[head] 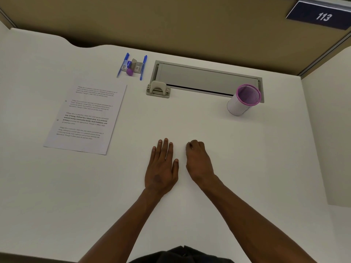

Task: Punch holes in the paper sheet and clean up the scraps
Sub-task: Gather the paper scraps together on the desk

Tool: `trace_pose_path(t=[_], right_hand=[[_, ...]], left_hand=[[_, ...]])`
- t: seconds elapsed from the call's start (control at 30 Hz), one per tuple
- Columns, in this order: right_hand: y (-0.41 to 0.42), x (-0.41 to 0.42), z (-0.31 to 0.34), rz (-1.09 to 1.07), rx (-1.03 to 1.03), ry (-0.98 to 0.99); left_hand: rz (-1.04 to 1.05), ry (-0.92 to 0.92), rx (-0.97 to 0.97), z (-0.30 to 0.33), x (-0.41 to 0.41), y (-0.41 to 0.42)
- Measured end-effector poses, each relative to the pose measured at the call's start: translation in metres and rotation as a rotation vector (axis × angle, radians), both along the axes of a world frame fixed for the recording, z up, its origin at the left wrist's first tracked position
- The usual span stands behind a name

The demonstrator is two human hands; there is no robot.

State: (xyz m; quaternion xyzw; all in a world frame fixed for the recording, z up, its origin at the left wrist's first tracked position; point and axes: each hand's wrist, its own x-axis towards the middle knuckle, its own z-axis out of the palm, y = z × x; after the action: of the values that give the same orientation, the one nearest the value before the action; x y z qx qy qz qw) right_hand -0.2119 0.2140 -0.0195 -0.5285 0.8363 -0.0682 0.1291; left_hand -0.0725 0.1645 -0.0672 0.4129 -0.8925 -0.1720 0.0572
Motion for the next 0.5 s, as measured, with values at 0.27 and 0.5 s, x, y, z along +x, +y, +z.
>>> trace_pose_path(t=[0.27, 0.5], right_hand=[[-0.007, -0.021, 0.006, 0.14, -0.021, 0.002], [-0.02, -0.029, 0.017, 0.199, 0.072, 0.021]], left_hand=[[-0.002, 0.011, -0.009, -0.001, 0.0, 0.0], [0.002, 0.026, -0.008, 0.0, 0.001, 0.0]])
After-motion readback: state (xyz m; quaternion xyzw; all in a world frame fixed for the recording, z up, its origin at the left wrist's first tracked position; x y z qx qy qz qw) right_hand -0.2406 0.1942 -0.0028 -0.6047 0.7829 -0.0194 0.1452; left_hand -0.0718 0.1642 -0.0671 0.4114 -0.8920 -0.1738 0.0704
